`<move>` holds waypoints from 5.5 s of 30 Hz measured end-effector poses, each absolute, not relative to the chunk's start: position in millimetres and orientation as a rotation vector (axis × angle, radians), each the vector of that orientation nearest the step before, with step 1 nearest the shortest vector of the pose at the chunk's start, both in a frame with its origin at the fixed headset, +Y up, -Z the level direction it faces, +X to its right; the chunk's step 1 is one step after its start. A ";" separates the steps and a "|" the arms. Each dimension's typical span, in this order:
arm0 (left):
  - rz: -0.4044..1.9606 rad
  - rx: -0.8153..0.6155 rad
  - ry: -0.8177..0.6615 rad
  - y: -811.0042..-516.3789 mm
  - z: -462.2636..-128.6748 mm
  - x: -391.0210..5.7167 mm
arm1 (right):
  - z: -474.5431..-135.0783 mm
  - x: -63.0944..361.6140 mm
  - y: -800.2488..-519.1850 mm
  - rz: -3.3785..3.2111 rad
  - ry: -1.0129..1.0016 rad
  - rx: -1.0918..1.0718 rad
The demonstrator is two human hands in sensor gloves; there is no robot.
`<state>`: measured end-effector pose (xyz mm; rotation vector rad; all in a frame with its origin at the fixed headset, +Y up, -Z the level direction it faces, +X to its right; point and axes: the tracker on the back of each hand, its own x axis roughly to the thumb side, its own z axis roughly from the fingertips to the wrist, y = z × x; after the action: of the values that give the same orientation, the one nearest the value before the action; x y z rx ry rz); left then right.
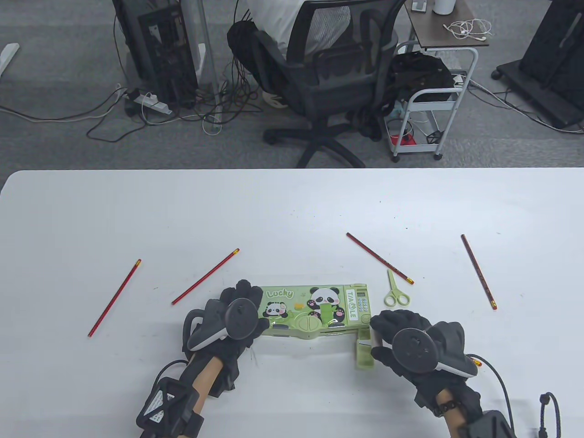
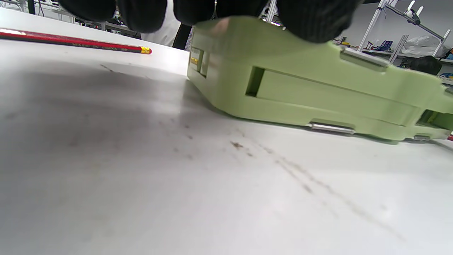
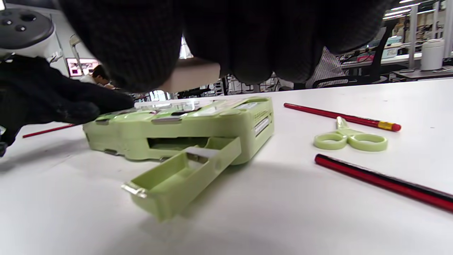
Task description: Organize multifunction pencil case
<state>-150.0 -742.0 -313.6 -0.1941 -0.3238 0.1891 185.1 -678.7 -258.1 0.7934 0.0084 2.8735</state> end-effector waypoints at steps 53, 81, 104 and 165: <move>0.212 -0.202 -0.329 -742.5 -314.3 -152.4 | -284.3 177.7 -726.2 3.107 0.279 0.786; 0.234 -0.208 -0.325 -742.1 -315.8 -152.1 | -312.0 115.1 -731.7 3.146 0.099 0.274; 0.305 -0.276 -0.287 -741.6 -326.6 -149.2 | -325.8 145.2 -720.7 2.997 0.054 0.339; 0.583 -0.400 -0.404 -745.5 -348.4 -195.2 | -342.7 186.1 -728.9 2.571 0.257 0.252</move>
<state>-195.2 -745.5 -348.4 -0.4004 -0.4036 0.5834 186.1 -728.9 -342.7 0.2522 0.2571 2.5705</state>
